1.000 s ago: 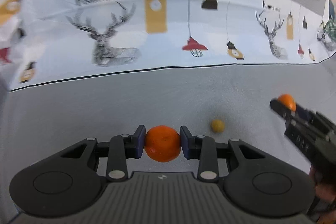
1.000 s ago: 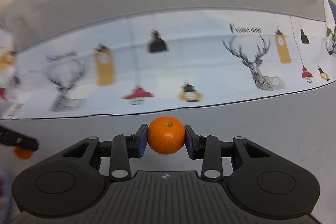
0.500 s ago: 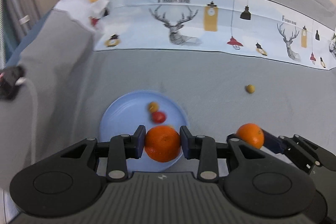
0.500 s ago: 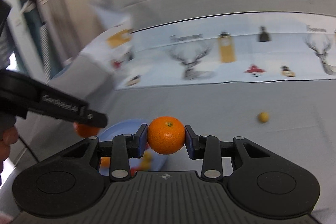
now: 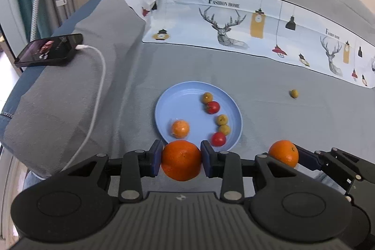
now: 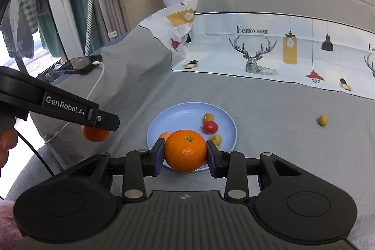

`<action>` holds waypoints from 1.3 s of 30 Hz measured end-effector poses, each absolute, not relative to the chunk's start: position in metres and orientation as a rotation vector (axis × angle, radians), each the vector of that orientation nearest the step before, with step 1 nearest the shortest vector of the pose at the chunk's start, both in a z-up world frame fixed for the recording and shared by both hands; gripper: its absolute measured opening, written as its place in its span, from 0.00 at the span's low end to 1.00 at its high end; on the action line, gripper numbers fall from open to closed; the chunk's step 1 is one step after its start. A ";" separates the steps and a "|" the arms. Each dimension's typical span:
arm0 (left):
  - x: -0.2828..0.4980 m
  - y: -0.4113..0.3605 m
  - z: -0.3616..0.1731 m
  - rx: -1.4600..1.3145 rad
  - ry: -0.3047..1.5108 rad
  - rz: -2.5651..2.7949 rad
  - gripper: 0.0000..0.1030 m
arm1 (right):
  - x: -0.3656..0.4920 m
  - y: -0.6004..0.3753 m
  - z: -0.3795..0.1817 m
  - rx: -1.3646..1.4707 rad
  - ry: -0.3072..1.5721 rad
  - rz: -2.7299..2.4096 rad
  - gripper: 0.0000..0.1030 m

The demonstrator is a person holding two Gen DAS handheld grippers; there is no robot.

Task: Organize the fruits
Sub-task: 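Carry both oranges over the blue plate and lower them, then open both tools to drop the oranges onto the plate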

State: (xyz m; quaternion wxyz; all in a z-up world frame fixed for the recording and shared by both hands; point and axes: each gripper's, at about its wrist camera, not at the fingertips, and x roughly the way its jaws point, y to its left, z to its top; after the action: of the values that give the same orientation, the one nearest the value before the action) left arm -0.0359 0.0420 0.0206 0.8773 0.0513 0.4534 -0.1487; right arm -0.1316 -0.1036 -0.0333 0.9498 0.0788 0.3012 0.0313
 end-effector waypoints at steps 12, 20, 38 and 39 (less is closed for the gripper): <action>0.001 0.033 0.006 0.093 0.978 -0.293 0.38 | -0.110 -0.112 -0.047 0.132 0.653 0.046 0.38; 0.047 0.008 -0.019 0.121 1.008 -0.295 0.38 | -0.063 -0.124 -0.068 0.124 0.697 0.028 0.38; 0.125 -0.026 -0.089 0.226 1.101 -0.268 0.38 | 0.025 -0.122 -0.114 0.086 0.801 0.062 0.38; 0.128 -0.027 -0.092 0.231 1.103 -0.266 0.38 | 0.027 -0.122 -0.115 0.085 0.802 0.062 0.38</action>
State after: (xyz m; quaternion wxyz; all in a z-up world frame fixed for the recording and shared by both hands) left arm 0.1277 -0.0266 -0.0921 0.8370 0.1093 0.5213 -0.1257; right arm 0.0271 -0.1218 -0.1154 0.9193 0.0413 0.3902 0.0300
